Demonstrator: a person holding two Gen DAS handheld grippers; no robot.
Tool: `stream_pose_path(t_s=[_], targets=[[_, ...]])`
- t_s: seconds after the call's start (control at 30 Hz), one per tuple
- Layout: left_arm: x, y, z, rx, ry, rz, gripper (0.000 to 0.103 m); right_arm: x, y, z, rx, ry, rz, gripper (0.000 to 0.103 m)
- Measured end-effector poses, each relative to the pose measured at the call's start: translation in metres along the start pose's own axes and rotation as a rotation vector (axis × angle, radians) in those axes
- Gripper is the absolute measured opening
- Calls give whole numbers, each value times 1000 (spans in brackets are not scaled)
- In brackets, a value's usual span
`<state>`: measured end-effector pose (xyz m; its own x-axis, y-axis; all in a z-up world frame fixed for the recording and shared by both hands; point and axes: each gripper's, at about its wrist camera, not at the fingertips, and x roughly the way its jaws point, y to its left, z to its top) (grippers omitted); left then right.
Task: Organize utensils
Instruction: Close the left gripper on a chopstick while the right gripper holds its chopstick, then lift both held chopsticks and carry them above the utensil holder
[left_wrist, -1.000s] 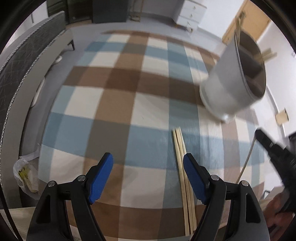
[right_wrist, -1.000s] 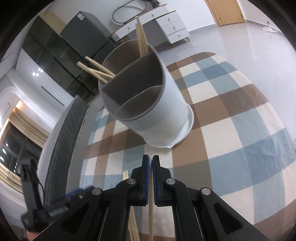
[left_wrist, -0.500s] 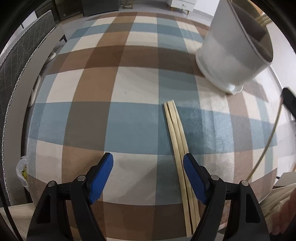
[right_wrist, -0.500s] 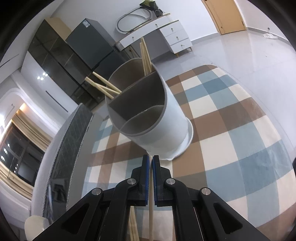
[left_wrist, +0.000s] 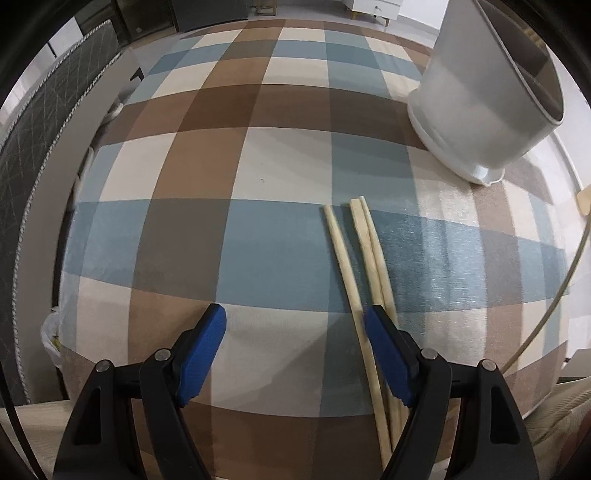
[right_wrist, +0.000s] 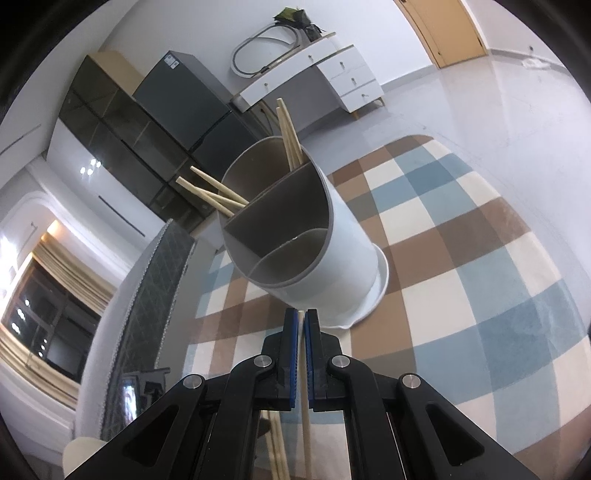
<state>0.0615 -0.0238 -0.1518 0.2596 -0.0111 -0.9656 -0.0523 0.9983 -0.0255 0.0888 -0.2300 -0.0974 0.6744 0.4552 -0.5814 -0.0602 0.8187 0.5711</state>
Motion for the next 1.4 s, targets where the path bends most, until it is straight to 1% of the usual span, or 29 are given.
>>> stream_pose_path(t_s=[0.2, 0.23, 0.3, 0.37, 0.4, 0.43, 0.47, 0.5, 0.53, 0.57, 0.6, 0.63, 0.77, 0.87, 0.97, 1.07, 1.17, 1.2, 1.23, 1.33, 1.4], targets=[[4, -4, 10, -20, -8, 5, 73, 0, -4, 1, 15, -2, -2, 3], [5, -3, 14, -22, -13, 2, 69, 0, -3, 1, 10, -3, -4, 3], [4, -5, 17, -22, -30, -11, 66, 0, 0, 1, -12, -7, -22, 3], [5, -9, 20, -8, -44, 5, 60, 0, 1, 0, -23, -7, -28, 3], [6, -10, 21, -3, -50, 11, 53, 0, 0, 0, -21, -4, -25, 3], [5, -13, 23, -2, -59, 7, 44, 1, 0, 1, -23, -3, -25, 3], [5, -16, 24, -2, -62, 4, 38, 0, 0, 1, -28, -4, -27, 3], [4, -19, 24, 1, -64, 3, 28, -1, 0, 1, -30, -7, -27, 3], [5, -21, 25, 7, -63, -1, 21, -1, -1, 2, -29, -8, -26, 3], [5, -24, 26, 10, -61, -7, 17, -2, -2, 2, -29, -10, -25, 3], [4, -25, 26, 11, -61, -10, 9, -2, -3, 3, -30, -11, -27, 3], [4, -28, 26, 16, -64, -18, 4, -3, -3, 3, -32, -13, -31, 3], [5, -32, 27, 19, -73, -25, 2, -6, -5, 0, -47, -9, -41, 3], [-8, -30, 31, 2, -104, -51, 1, -11, -3, -1, -63, -18, -45, 3], [-28, -31, 27, 19, -183, -118, 1, -19, 3, -5, -89, -34, -50, 3], [-46, -32, 22, 42, -248, -147, 1, -26, 11, -8, -123, -51, -54, 3], [-62, -27, 20, 35, -309, -182, 1, -33, 18, -14, -151, -68, -58, 3], [-70, -24, 19, 34, -336, -199, 1, -35, 19, -15, -156, -70, -60, 3], [-83, -20, 14, 40, -382, -219, 1, -37, 21, -17, -160, -71, -61, 3], [-107, -15, 7, 84, -495, -256, 1, -43, 24, -23, -163, -73, -58, 3], [-118, -10, 3, 89, -532, -282, 1, -47, 26, -25, -171, -77, -60, 3]])
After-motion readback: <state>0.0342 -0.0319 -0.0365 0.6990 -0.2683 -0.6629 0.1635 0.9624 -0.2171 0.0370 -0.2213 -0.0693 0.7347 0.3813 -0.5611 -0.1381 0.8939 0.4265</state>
